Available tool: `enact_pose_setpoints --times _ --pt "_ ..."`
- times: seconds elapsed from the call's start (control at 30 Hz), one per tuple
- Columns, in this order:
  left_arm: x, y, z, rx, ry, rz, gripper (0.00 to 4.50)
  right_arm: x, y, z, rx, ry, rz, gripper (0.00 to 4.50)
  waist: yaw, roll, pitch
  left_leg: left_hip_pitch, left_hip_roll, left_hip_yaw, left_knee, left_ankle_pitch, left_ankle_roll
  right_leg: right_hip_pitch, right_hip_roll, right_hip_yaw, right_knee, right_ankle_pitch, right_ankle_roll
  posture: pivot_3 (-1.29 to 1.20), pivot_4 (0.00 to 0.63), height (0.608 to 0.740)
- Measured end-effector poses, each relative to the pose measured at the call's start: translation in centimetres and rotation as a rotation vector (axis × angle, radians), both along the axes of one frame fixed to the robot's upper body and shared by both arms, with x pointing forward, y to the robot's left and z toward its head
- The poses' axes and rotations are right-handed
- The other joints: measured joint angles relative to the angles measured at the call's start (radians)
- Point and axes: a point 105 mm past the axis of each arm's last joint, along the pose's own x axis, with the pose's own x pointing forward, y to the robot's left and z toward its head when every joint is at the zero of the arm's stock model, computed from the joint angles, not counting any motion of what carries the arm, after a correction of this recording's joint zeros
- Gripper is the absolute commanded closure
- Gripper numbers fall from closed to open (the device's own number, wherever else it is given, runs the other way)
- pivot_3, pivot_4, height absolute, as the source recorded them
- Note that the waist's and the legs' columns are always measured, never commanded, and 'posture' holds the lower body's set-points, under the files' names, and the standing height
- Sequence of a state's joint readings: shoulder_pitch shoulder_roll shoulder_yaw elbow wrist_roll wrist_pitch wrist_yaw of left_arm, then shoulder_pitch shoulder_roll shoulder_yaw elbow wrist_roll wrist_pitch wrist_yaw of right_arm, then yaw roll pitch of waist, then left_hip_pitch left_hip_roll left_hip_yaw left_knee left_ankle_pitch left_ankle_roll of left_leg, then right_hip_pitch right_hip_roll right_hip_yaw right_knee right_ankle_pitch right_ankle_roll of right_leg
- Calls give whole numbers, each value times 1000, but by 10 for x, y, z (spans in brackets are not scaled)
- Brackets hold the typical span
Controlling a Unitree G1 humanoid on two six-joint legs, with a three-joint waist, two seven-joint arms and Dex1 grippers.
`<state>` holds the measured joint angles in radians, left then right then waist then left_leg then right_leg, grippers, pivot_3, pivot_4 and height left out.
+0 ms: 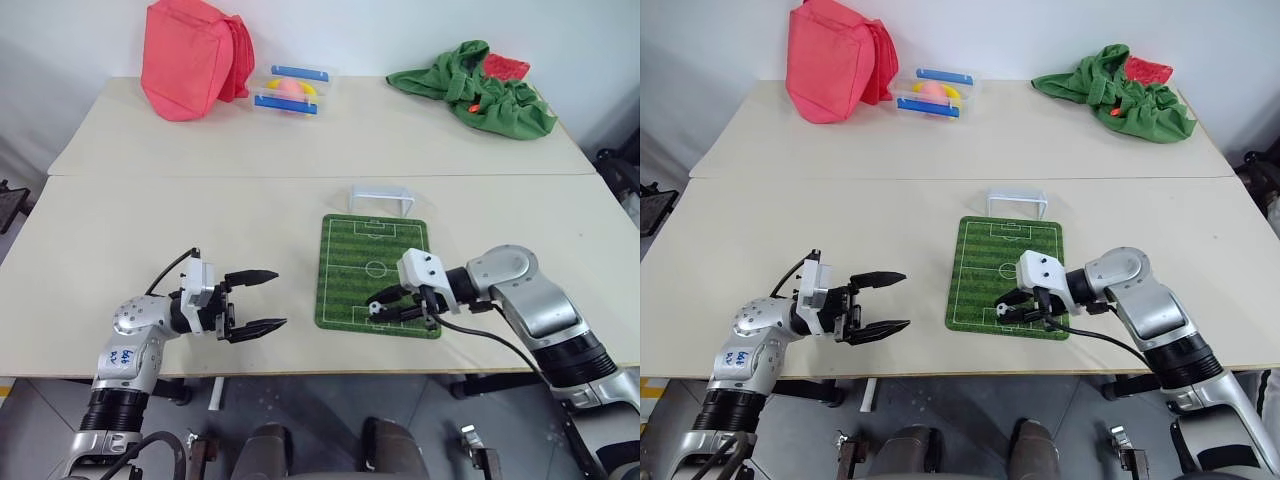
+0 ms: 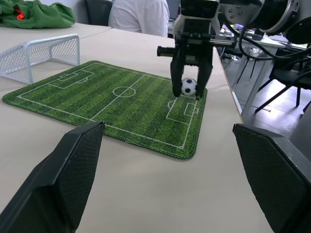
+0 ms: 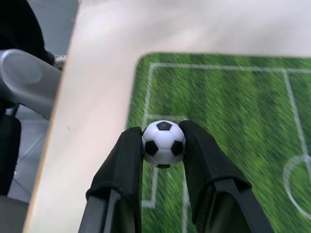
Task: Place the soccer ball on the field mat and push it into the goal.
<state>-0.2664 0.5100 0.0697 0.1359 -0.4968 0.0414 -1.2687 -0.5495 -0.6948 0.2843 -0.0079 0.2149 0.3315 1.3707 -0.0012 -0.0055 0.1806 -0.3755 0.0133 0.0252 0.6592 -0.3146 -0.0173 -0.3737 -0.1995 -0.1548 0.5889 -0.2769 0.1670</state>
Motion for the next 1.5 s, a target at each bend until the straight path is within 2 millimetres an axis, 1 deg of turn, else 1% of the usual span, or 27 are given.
enact_pose_setpoints --times 0.23,0.43,0.97,1.03,1.07,1.2,1.5 --pt "0 0 0 0 1 1 0 0 6 -9 7 25 -7 3663 0 0 0 0 0 0 0 0 0 0 0 0 0 0 0 0 150 740" --pt "0 0 -1 0 2 2 0 4 3 -15 -1 39 -34 3663 0 0 0 0 0 0 0 0 0 0 0 0 0 0 0 0 150 740" --pt "0 0 -1 0 2 2 0 8 -2 -20 13 52 -54 3663 0 0 0 0 0 0 0 0 0 0 0 0 0 0 0 0 150 740" --pt "0 0 -1 0 2 2 0 8 -2 -20 14 49 -52 2951 0 0 0 0 0 0 0 0 0 0 0 0 0 0 0 0 150 740" --pt "0 0 -1 0 3 2 0 8 -2 -20 14 48 -51 2769 0 0 0 0 0 0 0 0 0 0 0 0 0 0 0 0 150 740" --pt "0 0 -1 0 3 2 0 7 -2 -19 24 53 -47 1471 -1 0 0 0 0 0 0 0 0 0 0 0 0 0 0 0 150 740" --pt "0 0 -1 0 3 2 0 8 -2 -18 27 48 -51 1471 -1 0 0 0 0 0 0 0 0 0 0 0 0 0 0 0 150 740"
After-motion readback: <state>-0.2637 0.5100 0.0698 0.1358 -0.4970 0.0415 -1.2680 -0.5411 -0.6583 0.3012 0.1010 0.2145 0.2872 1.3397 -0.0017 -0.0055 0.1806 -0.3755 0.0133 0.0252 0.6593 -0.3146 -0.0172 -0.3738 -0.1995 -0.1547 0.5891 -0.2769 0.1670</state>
